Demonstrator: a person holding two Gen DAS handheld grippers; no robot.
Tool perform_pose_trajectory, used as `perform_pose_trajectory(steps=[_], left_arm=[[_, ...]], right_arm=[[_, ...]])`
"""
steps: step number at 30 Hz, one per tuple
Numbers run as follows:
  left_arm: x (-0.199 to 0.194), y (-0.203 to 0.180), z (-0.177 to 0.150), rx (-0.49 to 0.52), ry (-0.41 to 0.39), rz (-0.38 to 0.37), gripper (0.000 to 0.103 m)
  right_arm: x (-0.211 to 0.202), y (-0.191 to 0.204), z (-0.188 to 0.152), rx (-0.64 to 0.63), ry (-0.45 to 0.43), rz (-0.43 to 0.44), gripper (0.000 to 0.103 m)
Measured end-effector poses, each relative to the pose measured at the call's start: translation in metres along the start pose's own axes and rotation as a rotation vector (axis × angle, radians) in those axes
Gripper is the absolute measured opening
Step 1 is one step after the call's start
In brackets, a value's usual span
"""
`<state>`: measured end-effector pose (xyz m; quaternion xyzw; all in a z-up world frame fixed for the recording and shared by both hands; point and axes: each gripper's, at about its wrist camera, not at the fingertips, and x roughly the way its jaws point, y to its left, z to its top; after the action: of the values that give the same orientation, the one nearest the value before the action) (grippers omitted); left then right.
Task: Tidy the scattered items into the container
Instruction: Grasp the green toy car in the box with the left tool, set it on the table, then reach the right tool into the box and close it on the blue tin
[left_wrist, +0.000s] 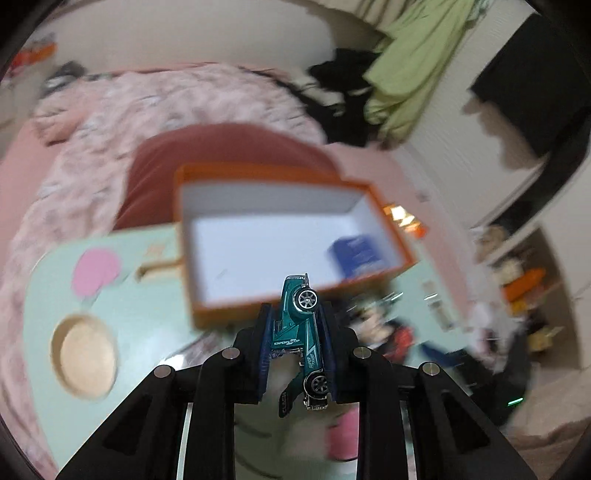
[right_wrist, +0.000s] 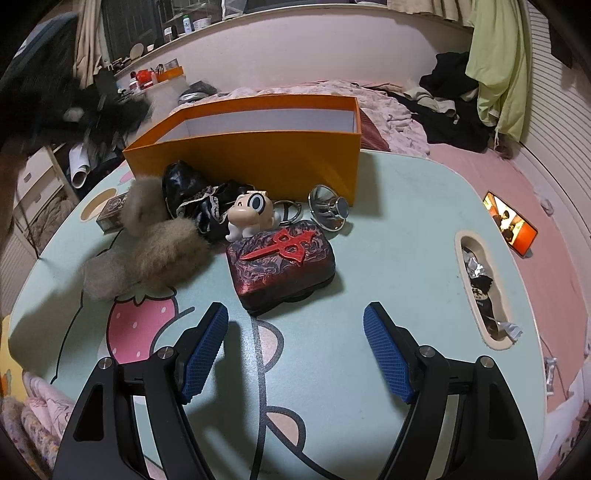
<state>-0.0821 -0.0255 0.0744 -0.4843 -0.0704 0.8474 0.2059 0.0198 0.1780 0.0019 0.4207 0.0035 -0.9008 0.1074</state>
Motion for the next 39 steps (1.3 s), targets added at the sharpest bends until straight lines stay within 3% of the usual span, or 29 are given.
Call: perform_pose_trajectory(steps=[6,8,10,13,16,20,26,30,34,36,39], left_arm=[[0.015,0.010,-0.023,-0.081,-0.041,0.005,0.023],[0.011,0.010,-0.025,-0.086,-0.073,0.007,0.033],[0.000,0.010,-0.029,-0.083,-0.132,0.014,0.058],[-0.019,0.011,-0.037,-0.073,-0.230,0.040,0.074],[-0.030,0.017,-0.045,-0.088,-0.281,0.052,0.075],[-0.032,0.026,-0.055,-0.124,-0.304,0.031,0.075],[-0.030,0.040,-0.066,-0.174,-0.321,0.044,0.075],[-0.034,0.047,-0.068,-0.196,-0.346,0.032,0.075],[-0.036,0.054,-0.069,-0.217,-0.364,0.014,0.075],[-0.035,0.057,-0.069,-0.227,-0.364,-0.003,0.075],[-0.036,0.061,-0.071,-0.240,-0.367,-0.024,0.075]], right_arm=[[0.001,0.003,0.001,-0.017,0.009,-0.021,0.076],[0.001,0.004,0.001,-0.020,0.011,-0.024,0.076],[0.001,0.003,0.002,-0.017,0.014,-0.022,0.076],[0.000,-0.003,0.005,0.019,0.026,0.001,0.076],[-0.004,-0.012,0.015,0.068,0.022,0.030,0.076],[-0.017,-0.014,0.037,0.039,-0.026,0.012,0.076],[-0.032,-0.017,0.103,-0.048,-0.085,-0.057,0.076],[-0.018,-0.022,0.162,-0.062,0.024,-0.086,0.076],[0.015,-0.026,0.211,0.002,0.215,0.018,0.073],[0.037,-0.023,0.218,0.025,0.330,0.055,0.062],[0.068,-0.007,0.217,-0.021,0.448,0.035,0.061]])
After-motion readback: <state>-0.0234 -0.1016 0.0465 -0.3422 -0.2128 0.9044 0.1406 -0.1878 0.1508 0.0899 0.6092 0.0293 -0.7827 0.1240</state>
